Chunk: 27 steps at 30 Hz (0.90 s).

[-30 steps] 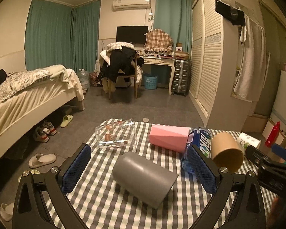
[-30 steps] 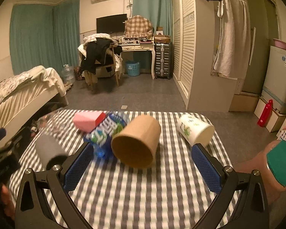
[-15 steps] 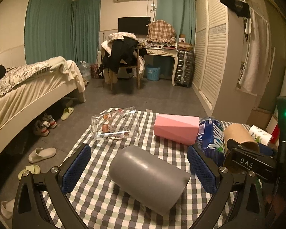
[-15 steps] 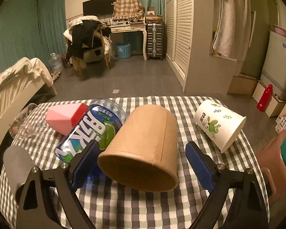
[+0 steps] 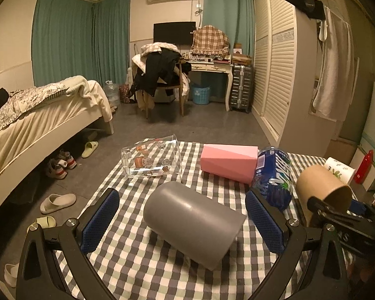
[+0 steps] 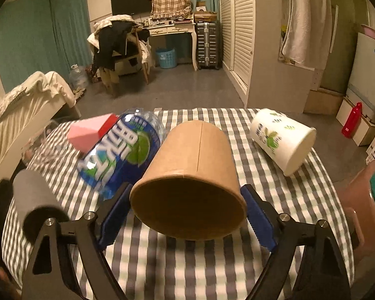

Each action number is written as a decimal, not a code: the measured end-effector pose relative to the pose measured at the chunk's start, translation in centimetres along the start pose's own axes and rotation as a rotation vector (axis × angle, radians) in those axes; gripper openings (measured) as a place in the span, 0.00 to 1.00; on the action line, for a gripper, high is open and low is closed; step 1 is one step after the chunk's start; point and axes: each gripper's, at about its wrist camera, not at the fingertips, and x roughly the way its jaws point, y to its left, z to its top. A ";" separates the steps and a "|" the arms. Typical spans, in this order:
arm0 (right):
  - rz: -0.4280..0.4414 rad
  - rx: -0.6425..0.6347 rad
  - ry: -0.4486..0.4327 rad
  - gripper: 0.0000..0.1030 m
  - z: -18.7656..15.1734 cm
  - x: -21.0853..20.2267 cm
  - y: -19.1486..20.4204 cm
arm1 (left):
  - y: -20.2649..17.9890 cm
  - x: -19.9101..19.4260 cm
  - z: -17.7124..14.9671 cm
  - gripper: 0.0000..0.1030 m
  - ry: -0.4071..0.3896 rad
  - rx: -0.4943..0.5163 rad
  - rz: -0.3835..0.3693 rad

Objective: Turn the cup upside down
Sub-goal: 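Lift the tan paper cup with the right tool and pull it back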

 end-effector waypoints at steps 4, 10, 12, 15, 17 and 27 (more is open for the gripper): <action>-0.005 -0.018 0.004 0.84 -1.6 -2.3 0.0 | 0.2 -1.0 -0.9 1.00 0.004 -0.001 -0.015; -0.012 -0.053 0.020 0.84 -4.4 -5.2 1.1 | 0.4 -2.4 -2.7 1.00 0.024 0.011 -0.030; -0.008 -0.060 0.027 0.84 -5.5 -6.0 1.3 | 0.2 -2.9 -3.3 1.00 0.028 0.026 -0.033; -0.006 -0.077 0.033 0.84 -7.0 -6.9 1.6 | 0.0 -3.5 -4.0 1.00 0.034 0.046 -0.038; -0.010 -0.088 0.027 0.84 -7.7 -7.4 1.7 | 0.0 -3.7 -4.4 1.00 0.039 0.058 -0.033; 0.007 -0.086 0.037 0.86 -9.1 -8.2 1.5 | 1.0 -3.8 -4.8 1.00 0.065 0.018 -0.039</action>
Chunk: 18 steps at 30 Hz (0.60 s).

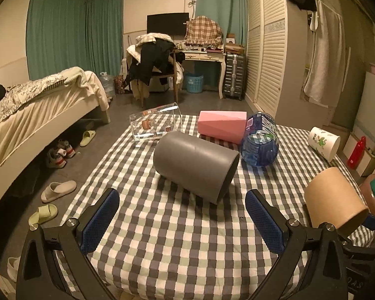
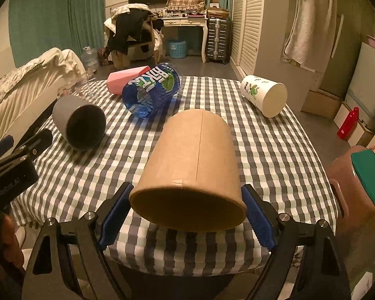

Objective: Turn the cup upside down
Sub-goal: 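Lift the tan paper cup with the right tool and pull it back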

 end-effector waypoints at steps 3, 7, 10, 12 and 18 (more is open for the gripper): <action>-0.004 -0.009 0.014 0.87 0.1 0.2 0.0 | 0.0 0.0 0.0 1.00 0.022 -0.015 -0.020; -0.045 -0.046 -0.009 0.92 0.2 -0.9 0.1 | -0.4 -0.6 0.4 1.00 0.018 -0.043 -0.048; -0.022 -0.043 -0.046 0.93 0.4 -2.5 -0.4 | -1.0 -0.6 0.5 1.00 0.030 -0.040 -0.036; -0.005 -0.026 -0.072 0.95 0.9 -3.7 -1.3 | -1.5 -0.6 0.5 1.00 0.047 -0.037 -0.032; -0.044 -0.033 -0.097 0.98 2.7 -5.8 -4.5 | -4.0 -0.6 0.7 1.00 0.103 0.000 -0.008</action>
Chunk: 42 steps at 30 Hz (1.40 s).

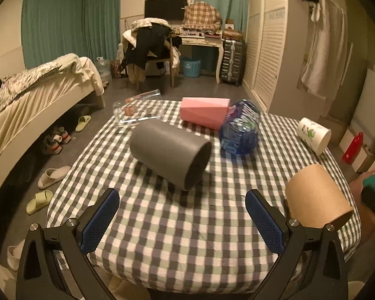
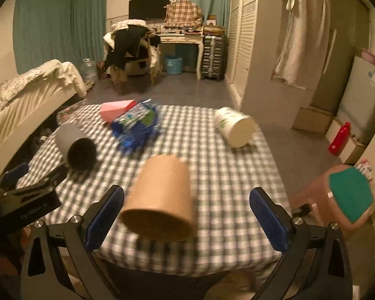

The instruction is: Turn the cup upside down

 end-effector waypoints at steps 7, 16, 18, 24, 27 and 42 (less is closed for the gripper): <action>-0.050 0.017 0.005 0.98 3.2 0.4 -5.5 | -3.5 -0.5 1.8 1.00 0.012 0.028 -0.019; -0.055 0.037 0.010 0.98 4.1 3.8 -9.1 | -8.7 1.1 3.7 1.00 0.071 0.113 -0.061; -0.035 0.035 0.032 0.98 3.3 5.1 -9.4 | -9.6 1.9 4.1 1.00 0.092 0.138 -0.074; -0.019 0.072 0.075 0.98 2.3 7.4 -10.3 | -12.5 4.8 5.0 1.00 0.193 0.194 -0.121; -0.013 0.099 0.062 0.98 2.3 7.6 -10.8 | -13.2 5.7 5.1 0.99 0.263 0.194 -0.165; 0.004 0.226 0.015 0.98 2.1 6.2 -13.6 | -16.5 8.6 3.4 0.82 0.588 0.235 -0.308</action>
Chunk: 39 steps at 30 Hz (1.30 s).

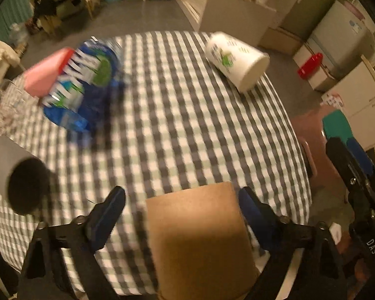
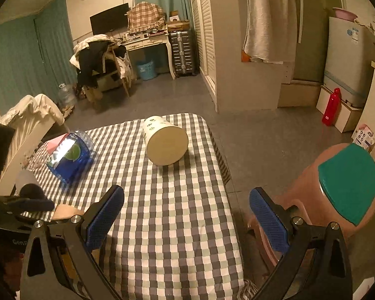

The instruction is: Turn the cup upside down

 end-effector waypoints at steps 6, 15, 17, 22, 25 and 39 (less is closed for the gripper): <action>0.006 0.017 -0.016 0.98 -0.1 -0.5 -0.6 | -0.5 0.1 0.0 0.77 0.033 0.013 -0.012; 0.003 0.059 -0.045 0.98 0.1 -1.2 -2.0 | 0.1 -4.4 1.1 0.77 -0.288 0.009 0.127; 0.005 0.049 -0.047 0.98 0.1 -1.2 -1.8 | 0.1 -5.0 1.1 0.77 -0.392 -0.001 0.159; 0.011 0.032 -0.049 0.98 0.0 -1.1 -1.2 | -0.5 -4.4 -0.4 0.77 -0.677 0.047 0.300; 0.008 0.029 -0.048 0.98 0.0 -1.0 -1.0 | -0.3 -2.4 -1.3 0.77 -0.673 0.068 0.314; 0.014 0.041 -0.047 0.98 -0.1 -0.9 -0.4 | 0.9 -2.1 -4.4 0.76 -0.520 -0.005 0.143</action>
